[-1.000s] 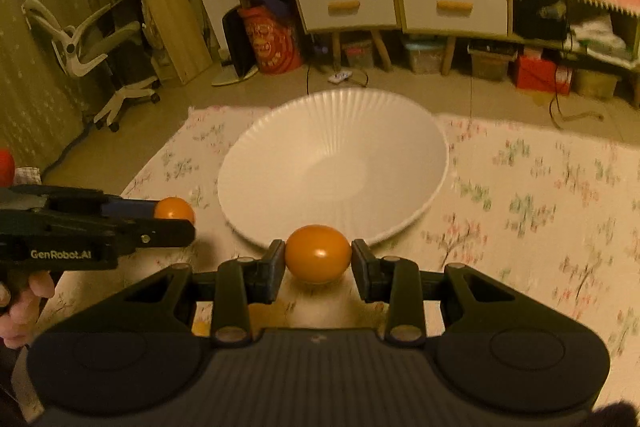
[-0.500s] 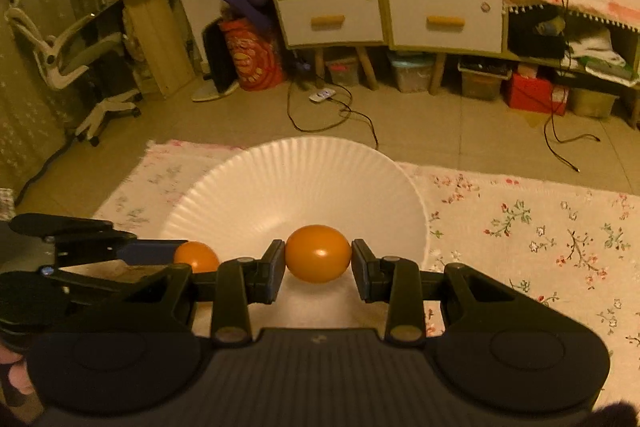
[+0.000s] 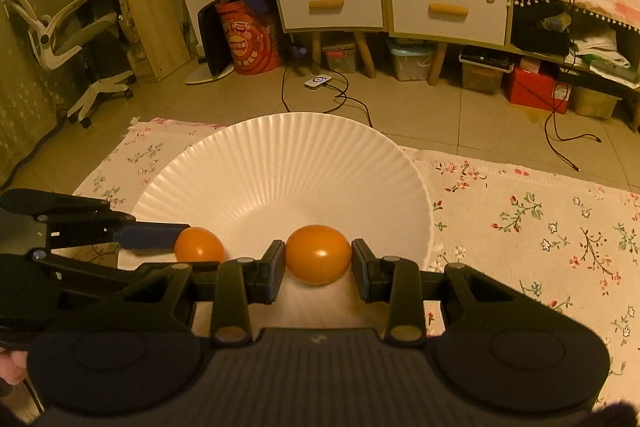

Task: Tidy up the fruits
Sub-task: 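Carry both small oranges over the white plate and open both tools, then move both open tools back from the plate to the fruit cluster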

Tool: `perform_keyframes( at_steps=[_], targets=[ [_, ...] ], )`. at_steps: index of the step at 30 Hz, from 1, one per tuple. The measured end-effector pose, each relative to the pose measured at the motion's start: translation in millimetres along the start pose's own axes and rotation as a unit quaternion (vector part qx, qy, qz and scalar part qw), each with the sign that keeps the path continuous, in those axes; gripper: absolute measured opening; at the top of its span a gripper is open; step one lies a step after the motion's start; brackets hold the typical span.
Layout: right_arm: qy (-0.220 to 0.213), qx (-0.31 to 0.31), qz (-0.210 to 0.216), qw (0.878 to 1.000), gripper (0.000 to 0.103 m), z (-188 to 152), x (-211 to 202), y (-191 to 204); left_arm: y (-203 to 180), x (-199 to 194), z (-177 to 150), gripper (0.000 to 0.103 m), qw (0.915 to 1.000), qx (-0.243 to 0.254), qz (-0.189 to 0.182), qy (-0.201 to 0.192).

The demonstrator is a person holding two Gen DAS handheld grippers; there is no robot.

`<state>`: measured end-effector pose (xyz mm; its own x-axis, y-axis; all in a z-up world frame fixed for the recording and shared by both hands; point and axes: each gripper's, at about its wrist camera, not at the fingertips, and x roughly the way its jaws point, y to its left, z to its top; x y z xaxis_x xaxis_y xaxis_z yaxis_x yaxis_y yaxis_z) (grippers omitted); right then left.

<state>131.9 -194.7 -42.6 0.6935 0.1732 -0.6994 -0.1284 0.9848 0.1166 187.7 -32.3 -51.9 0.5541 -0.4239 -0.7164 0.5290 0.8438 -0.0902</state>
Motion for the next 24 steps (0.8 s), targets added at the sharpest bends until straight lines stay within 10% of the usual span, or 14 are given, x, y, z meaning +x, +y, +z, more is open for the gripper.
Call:
perform_keyframes(
  at_steps=[10, 24],
  targets=[
    [-0.025, 0.015, -0.004, 1.0, 0.064, 5, -22, -3, -7, -19, 2, 0.083, 0.9999, 0.0, -0.002, -0.012],
    [-0.062, 0.012, -0.009, 0.998, 0.088, -3, -85, 19, -23, -78, -7, 0.103, 0.9996, -0.007, 0.011, -0.026]
  ],
)
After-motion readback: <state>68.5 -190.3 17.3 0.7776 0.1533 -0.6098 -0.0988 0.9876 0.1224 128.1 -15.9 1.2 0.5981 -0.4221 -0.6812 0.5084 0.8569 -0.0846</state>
